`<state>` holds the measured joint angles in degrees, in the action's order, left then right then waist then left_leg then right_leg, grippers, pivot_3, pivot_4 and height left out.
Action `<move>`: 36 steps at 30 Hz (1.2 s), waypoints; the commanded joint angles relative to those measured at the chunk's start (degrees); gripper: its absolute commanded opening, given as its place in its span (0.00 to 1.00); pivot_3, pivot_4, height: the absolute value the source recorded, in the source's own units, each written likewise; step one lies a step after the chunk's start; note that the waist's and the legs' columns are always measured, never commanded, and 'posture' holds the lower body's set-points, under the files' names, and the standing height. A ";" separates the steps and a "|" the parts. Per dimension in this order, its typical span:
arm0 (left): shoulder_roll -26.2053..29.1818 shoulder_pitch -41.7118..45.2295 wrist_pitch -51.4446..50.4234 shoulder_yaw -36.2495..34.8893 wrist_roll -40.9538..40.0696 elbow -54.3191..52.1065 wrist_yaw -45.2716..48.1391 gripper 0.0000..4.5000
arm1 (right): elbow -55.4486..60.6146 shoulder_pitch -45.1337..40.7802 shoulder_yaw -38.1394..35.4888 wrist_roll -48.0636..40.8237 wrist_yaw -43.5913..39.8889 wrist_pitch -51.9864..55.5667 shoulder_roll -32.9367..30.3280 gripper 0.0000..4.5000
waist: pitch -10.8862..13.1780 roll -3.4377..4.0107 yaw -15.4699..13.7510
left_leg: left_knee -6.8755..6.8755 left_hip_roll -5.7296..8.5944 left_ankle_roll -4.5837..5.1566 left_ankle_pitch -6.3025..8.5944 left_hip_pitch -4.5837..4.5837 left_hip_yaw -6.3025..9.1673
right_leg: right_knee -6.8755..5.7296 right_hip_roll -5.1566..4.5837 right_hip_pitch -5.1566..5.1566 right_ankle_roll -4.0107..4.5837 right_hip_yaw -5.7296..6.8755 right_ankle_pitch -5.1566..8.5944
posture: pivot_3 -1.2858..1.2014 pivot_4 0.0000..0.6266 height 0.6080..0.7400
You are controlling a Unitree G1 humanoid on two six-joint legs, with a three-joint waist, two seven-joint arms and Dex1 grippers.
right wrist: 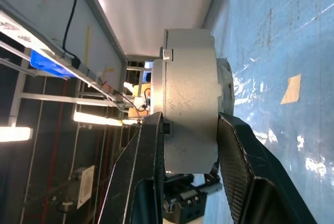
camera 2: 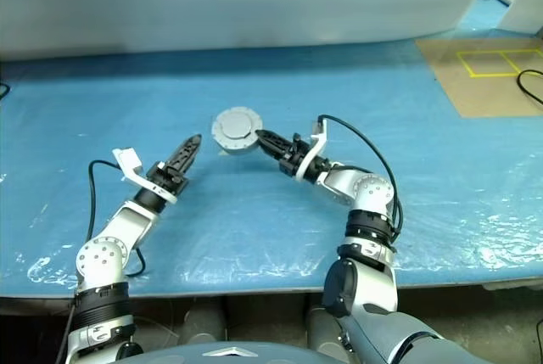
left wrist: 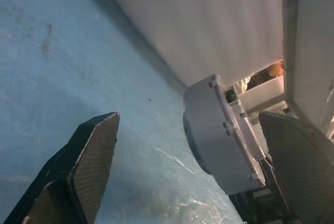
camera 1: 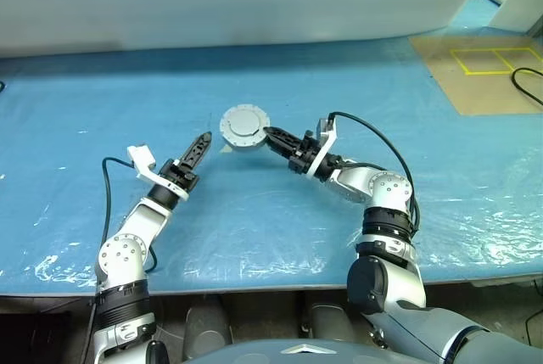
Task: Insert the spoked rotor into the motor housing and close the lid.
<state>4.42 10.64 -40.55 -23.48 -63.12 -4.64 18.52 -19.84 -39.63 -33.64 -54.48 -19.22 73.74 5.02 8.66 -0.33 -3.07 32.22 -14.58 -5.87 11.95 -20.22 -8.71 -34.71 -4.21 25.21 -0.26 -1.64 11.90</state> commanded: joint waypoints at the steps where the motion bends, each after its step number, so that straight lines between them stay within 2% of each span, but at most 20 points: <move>1: -0.64 0.16 -4.03 -0.17 -6.92 -2.27 -3.41 0.99 | 2.28 -1.47 -0.47 -5.55 -0.53 -0.13 0.91 0.24 | 0.00 0.00 0.00 | 0.00 0.00 0.00 0.00 0.00 0.00 | 0.00 0.00 0.00 -0.01 0.00 -0.01 | 0.52 0.24 1.00; 6: -1.11 1.74 -6.02 -0.27 -13.47 -2.43 -5.78 0.99 | 2.72 -0.84 0.69 -6.59 -0.15 -0.11 1.03 0.24 | 0.01 -0.02 -0.03 | 0.00 0.00 -0.01 0.00 0.00 0.01 | 0.00 0.01 0.00 -0.04 0.00 -0.02 | 0.52 0.24 1.00; 13: -0.52 1.76 -7.83 0.99 -18.65 -2.36 -7.08 0.99 | 3.26 -0.30 1.98 -6.87 -0.52 0.34 0.83 0.24 | 0.01 -0.02 -0.07 | 0.01 0.01 -0.01 0.00 0.00 0.01 | 0.00 0.01 0.00 -0.06 0.00 -0.03 | 0.52 0.24 1.00; 25: -0.79 3.73 -6.43 5.17 -14.89 0.14 -7.02 0.99 | 5.86 1.50 5.83 -8.90 -2.39 3.39 0.46 0.24 | 0.01 -0.02 -0.37 | 0.05 0.01 -0.01 0.00 0.01 0.04 | -0.04 0.00 -0.03 -0.10 0.01 -0.06 | 0.52 0.24 1.00; 31: -1.70 4.08 -5.50 5.17 -15.08 0.27 -5.50 0.58 | 6.25 2.26 7.15 -9.05 -2.50 3.06 0.05 0.24 | 0.01 -0.03 -0.95 | 0.09 0.02 -0.01 0.00 0.00 0.04 | -0.05 0.00 -0.04 -0.12 0.01 -0.07 | 0.52 0.24 1.00; 36: -2.38 3.41 -5.35 6.12 -14.57 -0.32 -4.60 0.58 | 6.05 2.43 7.96 -9.29 -2.90 2.87 -0.37 0.24 | 0.01 -0.03 -0.95 | 0.10 0.02 -0.01 0.00 0.01 0.05 | -0.06 -0.01 -0.04 -0.13 0.00 -0.08 | 0.52 0.24 1.00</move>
<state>2.04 14.20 -46.31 -17.97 -77.85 -3.17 13.05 -17.09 -36.70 -26.33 -60.35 -20.13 76.63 4.07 8.67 -0.35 -4.03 32.34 -14.56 -5.88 11.94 -20.21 -8.66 -34.77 -4.22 25.16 -0.40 -1.63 11.83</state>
